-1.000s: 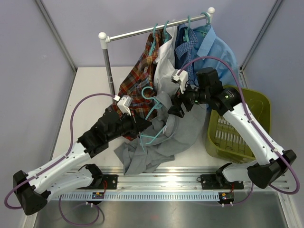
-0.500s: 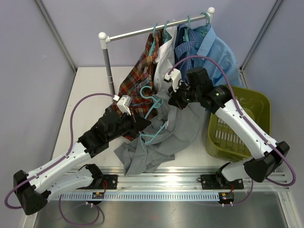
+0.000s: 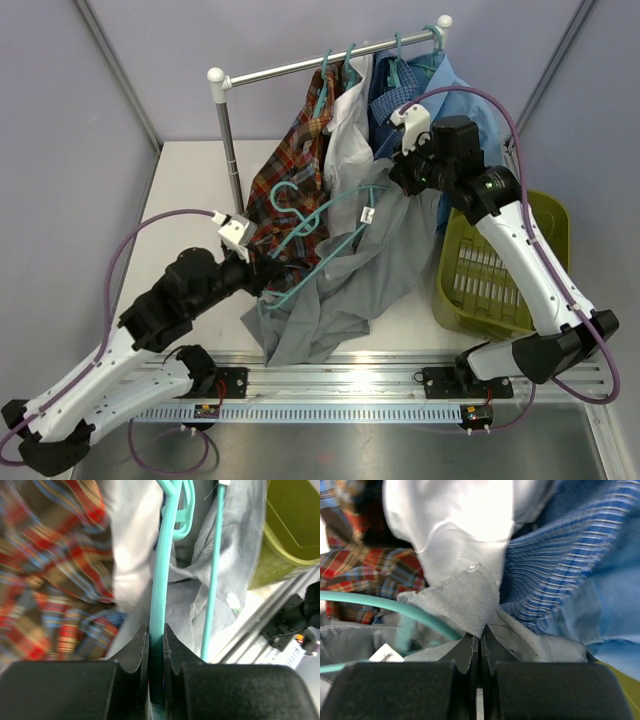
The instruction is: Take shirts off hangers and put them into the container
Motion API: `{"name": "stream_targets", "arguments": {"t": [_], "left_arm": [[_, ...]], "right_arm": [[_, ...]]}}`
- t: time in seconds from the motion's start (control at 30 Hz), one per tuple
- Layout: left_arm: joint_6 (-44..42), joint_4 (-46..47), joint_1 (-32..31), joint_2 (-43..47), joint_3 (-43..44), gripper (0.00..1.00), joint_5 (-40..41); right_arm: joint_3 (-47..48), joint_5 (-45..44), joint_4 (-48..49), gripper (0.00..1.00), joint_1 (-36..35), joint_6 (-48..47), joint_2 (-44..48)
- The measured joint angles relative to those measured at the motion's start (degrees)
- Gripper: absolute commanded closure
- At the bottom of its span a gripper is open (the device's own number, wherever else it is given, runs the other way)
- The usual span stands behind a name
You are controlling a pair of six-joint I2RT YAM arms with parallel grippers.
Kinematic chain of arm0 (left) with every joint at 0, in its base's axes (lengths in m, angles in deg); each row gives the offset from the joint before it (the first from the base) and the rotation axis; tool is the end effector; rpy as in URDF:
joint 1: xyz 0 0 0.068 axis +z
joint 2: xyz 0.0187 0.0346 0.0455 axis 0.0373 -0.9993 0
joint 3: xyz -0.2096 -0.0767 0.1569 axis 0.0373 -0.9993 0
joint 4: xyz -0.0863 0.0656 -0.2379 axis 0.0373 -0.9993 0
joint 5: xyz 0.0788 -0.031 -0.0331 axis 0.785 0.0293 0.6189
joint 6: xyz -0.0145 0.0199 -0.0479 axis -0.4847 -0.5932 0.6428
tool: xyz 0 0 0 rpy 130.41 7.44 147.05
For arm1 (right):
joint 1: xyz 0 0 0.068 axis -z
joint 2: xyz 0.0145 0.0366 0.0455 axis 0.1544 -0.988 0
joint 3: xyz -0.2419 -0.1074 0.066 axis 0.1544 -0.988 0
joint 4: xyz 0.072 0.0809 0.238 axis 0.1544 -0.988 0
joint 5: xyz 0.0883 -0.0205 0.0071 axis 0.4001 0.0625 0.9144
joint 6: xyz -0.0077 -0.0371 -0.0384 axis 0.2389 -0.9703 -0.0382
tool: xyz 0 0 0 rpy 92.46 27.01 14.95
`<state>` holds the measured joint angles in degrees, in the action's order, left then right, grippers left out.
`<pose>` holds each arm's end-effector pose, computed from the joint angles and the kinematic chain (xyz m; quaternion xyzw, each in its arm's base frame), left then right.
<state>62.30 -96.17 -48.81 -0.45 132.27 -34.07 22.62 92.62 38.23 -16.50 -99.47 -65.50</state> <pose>0.1015 -0.1068 0.3378 0.1918 0.7759 -0.3161 0.5111 0.2628 0.1303 0.4388 -0.3136 0.7989 0.1161 0.5000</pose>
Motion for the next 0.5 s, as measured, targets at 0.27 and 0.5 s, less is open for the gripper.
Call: {"name": "stream_targets", "arguments": {"t": [0.27,0.5], "left_arm": [[-9.66,-10.40,-0.02,9.44,7.72,1.00,4.13],[-12.41,-12.85,0.00,11.82,10.32,1.00,8.33]], "right_arm": [[-2.29,1.11,0.92,1.00,3.69,-1.44,3.41],[-12.35,17.35,0.26,1.00,3.98,-13.00,8.02]]}}
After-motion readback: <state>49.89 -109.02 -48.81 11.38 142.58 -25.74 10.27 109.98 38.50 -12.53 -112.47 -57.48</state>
